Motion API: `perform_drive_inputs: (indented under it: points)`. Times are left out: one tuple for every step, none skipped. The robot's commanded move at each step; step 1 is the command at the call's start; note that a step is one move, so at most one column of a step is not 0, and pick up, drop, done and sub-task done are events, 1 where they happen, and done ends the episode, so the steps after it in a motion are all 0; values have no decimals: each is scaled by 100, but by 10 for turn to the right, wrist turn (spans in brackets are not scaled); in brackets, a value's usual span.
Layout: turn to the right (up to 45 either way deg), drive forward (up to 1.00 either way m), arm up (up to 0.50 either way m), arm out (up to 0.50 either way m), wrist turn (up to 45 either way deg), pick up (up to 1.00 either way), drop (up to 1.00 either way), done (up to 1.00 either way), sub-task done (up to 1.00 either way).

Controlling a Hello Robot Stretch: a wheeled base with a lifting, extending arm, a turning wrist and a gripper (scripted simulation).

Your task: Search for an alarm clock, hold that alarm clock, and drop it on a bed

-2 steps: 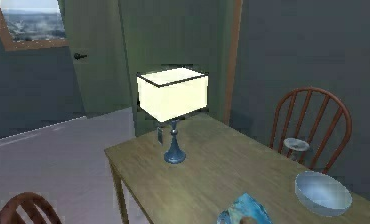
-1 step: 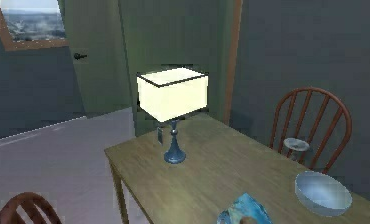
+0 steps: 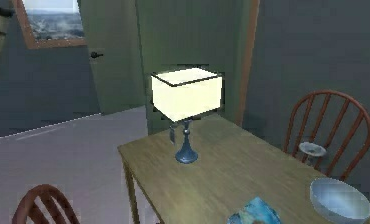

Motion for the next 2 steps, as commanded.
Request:
perform_drive_inputs:
  points:
    - [420, 0, 0, 0, 0, 0, 0, 0, 0]
    - [450, 0, 0, 0, 0, 0, 0, 0, 0]
